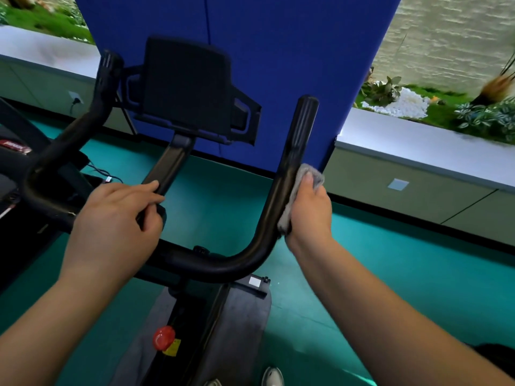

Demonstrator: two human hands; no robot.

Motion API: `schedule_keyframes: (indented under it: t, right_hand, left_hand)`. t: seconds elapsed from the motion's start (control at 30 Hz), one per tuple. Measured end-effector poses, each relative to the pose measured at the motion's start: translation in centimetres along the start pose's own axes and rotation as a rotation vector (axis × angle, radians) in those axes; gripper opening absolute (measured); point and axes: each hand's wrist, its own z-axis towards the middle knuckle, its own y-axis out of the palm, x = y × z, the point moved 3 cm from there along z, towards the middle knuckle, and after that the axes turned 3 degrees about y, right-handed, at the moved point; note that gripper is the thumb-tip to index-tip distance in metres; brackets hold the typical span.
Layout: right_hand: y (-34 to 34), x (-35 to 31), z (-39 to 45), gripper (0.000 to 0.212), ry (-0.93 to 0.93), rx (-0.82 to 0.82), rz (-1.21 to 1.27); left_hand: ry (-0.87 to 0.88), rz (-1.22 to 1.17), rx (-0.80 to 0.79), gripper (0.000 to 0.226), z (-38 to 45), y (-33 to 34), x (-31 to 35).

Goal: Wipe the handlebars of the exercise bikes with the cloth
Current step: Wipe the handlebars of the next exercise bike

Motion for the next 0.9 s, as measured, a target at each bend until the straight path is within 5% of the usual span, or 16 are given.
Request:
schedule_keyframes:
  t: [0.33,0.7,0.9]
  right_hand:
    - [0.1,5.2,-2.0,0.036,0.527,-0.273,0.286]
    - [-0.1,4.9,-2.2,0.044,0.553,-0.365,0.305]
    - [0.8,-1.0,3.1,0.048,0.348,-0.293,0.246]
  left_hand:
    - [-0.003,0.021,0.013,0.022,-0.1,0.0,0.1]
    - [-0.016,0.037,0.025,0.022,-0.1,0.0,0.1]
    - [-0.011,0.059,0.009,0.022,0.0,-0.1,0.4]
